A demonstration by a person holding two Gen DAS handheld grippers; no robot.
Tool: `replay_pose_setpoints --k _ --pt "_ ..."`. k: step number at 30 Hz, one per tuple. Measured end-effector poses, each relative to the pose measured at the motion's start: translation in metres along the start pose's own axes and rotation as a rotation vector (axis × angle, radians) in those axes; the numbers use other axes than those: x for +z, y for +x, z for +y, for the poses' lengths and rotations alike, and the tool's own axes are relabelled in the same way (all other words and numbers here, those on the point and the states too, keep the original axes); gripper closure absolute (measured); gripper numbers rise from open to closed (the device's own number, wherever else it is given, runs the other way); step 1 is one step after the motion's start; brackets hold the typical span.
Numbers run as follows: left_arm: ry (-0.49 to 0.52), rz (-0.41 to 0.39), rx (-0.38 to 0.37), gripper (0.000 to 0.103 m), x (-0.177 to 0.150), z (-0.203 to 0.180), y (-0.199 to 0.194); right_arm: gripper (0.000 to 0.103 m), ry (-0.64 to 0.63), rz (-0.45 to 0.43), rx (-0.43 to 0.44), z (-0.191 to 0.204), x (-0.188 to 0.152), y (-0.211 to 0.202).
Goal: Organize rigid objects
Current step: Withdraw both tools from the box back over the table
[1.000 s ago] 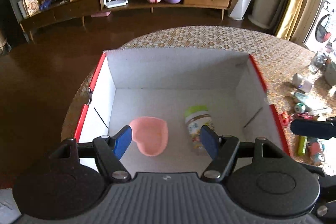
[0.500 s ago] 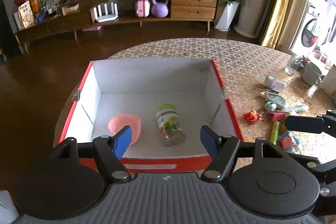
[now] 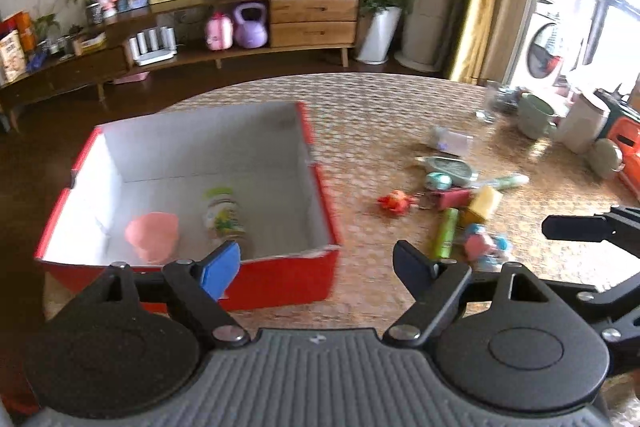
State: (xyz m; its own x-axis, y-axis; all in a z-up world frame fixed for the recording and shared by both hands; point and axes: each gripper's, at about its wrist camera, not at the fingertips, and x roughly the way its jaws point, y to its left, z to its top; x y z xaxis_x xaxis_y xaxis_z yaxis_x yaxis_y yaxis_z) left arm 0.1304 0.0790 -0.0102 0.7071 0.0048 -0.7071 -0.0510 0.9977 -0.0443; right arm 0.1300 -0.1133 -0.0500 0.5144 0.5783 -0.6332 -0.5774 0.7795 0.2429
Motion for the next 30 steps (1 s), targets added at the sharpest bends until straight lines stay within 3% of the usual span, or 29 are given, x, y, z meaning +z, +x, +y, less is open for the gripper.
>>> replay_pose_setpoints --k 10,17,25,30 --pt "0.032 0.001 -0.102 0.013 -0.012 -0.055 0.025 0.005 0.095 0.012 -0.115 -0.075 -0.039 -0.019" --pt "-0.025 0.081 -0.173 0.012 -0.019 -0.078 0.062 0.005 0.085 0.029 -0.172 -0.108 -0.053 -0.016" --pt "-0.002 0.127 -0.138 0.012 -0.025 -0.109 0.096 0.009 -0.051 0.055 -0.213 -0.119 -0.068 0.005" --pt "-0.003 0.15 -0.148 0.012 -0.026 -0.122 0.114 0.017 -0.093 0.071 -0.202 -0.123 -0.071 0.02"
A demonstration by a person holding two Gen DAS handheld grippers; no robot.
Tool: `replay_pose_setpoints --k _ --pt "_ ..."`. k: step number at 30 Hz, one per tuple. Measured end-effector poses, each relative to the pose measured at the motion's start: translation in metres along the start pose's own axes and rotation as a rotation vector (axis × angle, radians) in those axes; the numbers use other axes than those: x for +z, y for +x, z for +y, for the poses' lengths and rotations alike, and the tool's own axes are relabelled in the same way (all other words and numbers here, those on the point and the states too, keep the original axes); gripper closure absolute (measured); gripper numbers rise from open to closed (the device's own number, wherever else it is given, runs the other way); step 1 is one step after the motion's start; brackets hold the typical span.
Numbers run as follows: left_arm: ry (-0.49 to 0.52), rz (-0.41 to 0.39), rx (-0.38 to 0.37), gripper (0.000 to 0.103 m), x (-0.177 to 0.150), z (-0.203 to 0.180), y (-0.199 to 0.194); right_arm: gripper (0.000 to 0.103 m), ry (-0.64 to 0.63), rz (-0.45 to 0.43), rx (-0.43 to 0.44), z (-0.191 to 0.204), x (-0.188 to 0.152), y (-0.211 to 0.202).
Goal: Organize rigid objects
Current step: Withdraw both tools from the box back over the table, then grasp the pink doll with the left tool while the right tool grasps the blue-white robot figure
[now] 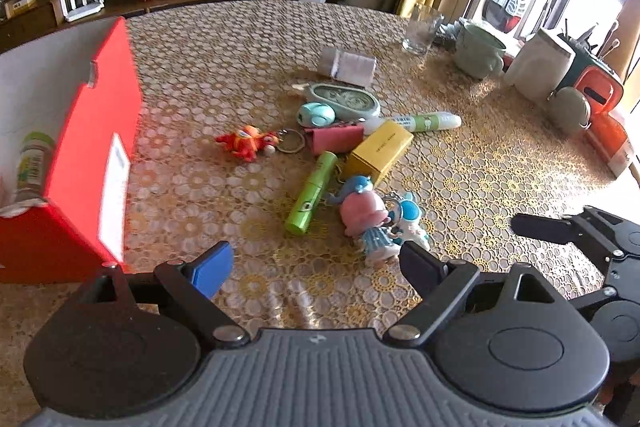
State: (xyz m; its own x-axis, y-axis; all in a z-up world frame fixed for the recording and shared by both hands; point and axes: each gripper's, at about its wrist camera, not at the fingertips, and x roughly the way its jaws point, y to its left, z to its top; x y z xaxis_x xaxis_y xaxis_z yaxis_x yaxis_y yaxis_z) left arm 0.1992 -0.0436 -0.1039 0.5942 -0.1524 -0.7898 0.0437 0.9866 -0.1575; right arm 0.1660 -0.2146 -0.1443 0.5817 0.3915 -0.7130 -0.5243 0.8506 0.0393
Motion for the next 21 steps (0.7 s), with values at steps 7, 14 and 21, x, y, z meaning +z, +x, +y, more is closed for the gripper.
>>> replay_pose_setpoints --k 7,14,21 --pt "0.026 0.022 0.004 0.012 0.001 -0.016 0.025 0.027 -0.016 0.022 0.02 -0.007 -0.003 0.021" --pt "-0.004 0.062 -0.013 0.013 0.005 -0.021 0.043 0.034 -0.051 0.03 0.039 -0.008 -0.005 0.034" --pt "-0.018 0.072 -0.02 0.031 0.011 -0.024 0.054 0.042 -0.055 0.028 0.056 -0.011 -0.003 0.042"
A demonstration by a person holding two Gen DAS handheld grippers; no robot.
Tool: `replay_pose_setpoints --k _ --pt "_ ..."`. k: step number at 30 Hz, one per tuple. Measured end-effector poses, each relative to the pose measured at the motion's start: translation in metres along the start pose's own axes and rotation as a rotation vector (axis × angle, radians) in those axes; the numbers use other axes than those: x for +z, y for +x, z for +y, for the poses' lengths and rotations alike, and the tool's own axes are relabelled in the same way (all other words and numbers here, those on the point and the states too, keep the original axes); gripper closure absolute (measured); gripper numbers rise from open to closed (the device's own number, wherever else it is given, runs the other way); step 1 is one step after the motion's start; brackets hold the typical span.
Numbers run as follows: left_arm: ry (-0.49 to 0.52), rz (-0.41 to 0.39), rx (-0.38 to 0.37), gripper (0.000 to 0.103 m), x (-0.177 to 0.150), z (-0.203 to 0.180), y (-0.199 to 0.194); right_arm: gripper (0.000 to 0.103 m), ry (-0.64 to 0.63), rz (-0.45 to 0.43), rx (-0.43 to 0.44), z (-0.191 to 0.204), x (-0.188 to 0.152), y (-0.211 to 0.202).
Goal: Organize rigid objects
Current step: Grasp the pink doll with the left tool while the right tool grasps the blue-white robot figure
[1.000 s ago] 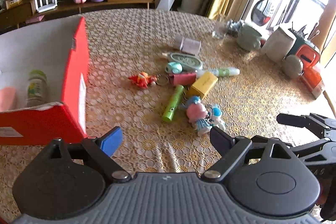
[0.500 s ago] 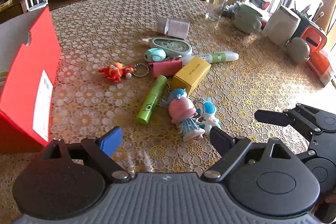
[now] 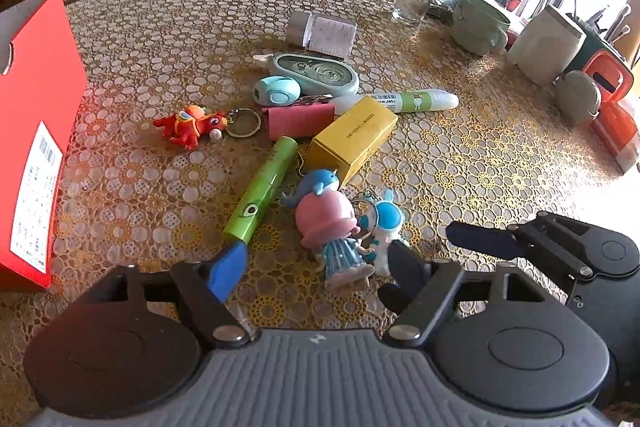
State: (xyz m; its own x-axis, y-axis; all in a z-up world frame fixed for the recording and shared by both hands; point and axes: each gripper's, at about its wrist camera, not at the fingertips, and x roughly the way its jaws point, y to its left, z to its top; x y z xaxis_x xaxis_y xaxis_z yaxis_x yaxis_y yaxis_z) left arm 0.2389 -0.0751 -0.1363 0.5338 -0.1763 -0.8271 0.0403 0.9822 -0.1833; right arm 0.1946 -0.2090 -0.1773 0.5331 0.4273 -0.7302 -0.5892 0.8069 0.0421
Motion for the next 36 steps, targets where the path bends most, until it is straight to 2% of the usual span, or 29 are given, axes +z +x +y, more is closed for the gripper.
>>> replay_pose_setpoints --k 2,10,12,16,21,25,26,36 --pt "-0.008 0.005 -0.007 0.039 0.001 0.001 0.003 0.044 -0.01 -0.002 0.005 0.0 0.001 0.003" --pt "-0.022 0.011 -0.033 0.045 0.008 0.004 0.01 0.05 -0.061 -0.018 0.02 0.007 0.008 0.014" --pt "-0.018 0.01 -0.036 0.051 0.01 0.004 0.011 0.05 -0.077 -0.023 0.023 0.009 0.01 0.017" --pt "-0.024 0.007 -0.027 0.063 0.013 0.006 0.013 0.059 -0.09 -0.029 0.039 0.012 0.012 0.018" --pt "-0.035 0.006 -0.044 0.064 0.012 0.011 0.012 0.064 -0.097 -0.042 0.027 0.013 0.01 0.016" --pt "-0.036 0.006 -0.049 0.071 0.011 0.011 0.009 0.065 -0.103 -0.049 0.009 0.015 0.006 0.012" --pt "-0.034 0.007 -0.048 0.071 0.01 0.011 0.008 0.069 -0.102 -0.052 0.012 0.015 0.005 0.01" --pt "-0.036 0.002 -0.057 0.072 0.004 0.019 -0.006 0.069 -0.069 -0.047 0.001 0.011 -0.003 -0.008"
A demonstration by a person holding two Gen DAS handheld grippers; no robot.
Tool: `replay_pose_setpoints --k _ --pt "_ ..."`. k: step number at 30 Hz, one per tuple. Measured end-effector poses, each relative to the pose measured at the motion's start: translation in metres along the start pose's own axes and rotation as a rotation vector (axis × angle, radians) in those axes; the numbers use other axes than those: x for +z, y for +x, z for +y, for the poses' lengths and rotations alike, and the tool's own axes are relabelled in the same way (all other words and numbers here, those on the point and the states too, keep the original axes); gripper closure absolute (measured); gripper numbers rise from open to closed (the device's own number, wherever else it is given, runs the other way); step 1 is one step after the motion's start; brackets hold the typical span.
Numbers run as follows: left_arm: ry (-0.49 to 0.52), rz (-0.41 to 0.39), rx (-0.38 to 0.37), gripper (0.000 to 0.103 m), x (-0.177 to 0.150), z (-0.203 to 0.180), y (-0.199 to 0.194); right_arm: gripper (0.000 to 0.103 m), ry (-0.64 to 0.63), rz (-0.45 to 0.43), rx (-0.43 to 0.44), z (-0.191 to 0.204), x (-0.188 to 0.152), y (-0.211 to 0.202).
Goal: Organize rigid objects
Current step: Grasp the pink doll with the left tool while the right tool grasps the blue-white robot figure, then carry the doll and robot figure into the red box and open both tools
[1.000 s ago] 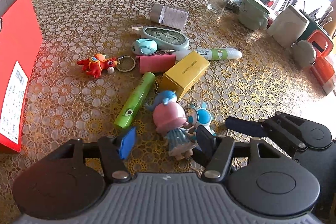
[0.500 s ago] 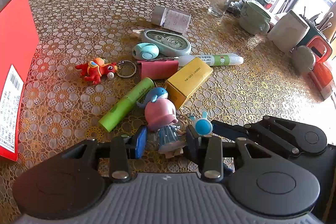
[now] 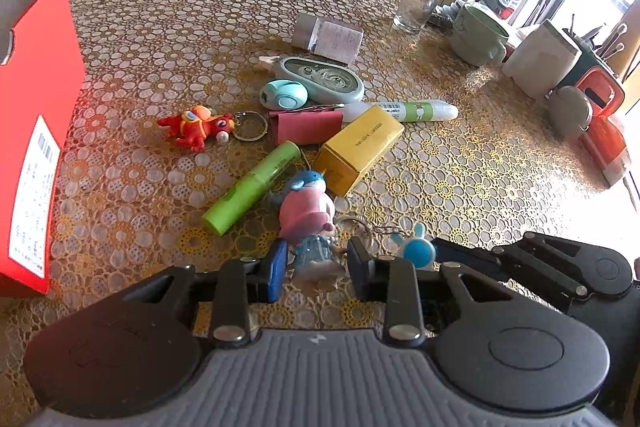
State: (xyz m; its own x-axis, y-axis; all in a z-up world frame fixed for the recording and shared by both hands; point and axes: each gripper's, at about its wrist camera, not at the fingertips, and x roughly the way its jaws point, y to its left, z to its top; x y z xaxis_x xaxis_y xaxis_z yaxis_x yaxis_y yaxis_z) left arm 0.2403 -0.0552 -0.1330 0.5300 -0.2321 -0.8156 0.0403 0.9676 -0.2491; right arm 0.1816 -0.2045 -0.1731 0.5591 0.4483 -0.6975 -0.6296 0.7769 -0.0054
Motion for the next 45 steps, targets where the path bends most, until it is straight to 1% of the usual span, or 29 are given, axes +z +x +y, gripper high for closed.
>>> replay_pose_setpoints --k 4,10,11,23,30,35,39,45 --pt "-0.025 0.008 -0.017 0.072 -0.004 0.005 -0.008 0.069 0.051 -0.017 0.009 -0.004 0.002 -0.01" --pt "-0.027 0.006 -0.03 0.072 -0.007 0.01 -0.02 0.069 0.115 -0.041 0.029 -0.005 0.011 -0.024" --pt "-0.033 0.006 -0.036 0.074 -0.008 0.011 -0.023 0.069 0.122 -0.045 0.031 -0.005 0.013 -0.027" --pt "-0.093 -0.009 -0.076 0.074 -0.01 0.031 -0.051 0.069 0.133 -0.065 0.016 0.008 0.03 -0.048" --pt "-0.107 -0.018 -0.083 0.074 -0.009 0.044 -0.065 0.069 0.137 -0.06 0.016 0.018 0.039 -0.052" --pt "-0.124 -0.04 -0.097 0.075 -0.001 0.055 -0.082 0.069 0.131 -0.064 0.029 0.026 0.053 -0.055" --pt "-0.125 -0.068 -0.098 0.074 0.01 0.063 -0.098 0.069 0.123 -0.076 0.048 0.035 0.07 -0.058" --pt "-0.126 -0.125 -0.08 0.074 0.033 0.081 -0.124 0.069 0.097 -0.096 0.074 0.05 0.106 -0.06"
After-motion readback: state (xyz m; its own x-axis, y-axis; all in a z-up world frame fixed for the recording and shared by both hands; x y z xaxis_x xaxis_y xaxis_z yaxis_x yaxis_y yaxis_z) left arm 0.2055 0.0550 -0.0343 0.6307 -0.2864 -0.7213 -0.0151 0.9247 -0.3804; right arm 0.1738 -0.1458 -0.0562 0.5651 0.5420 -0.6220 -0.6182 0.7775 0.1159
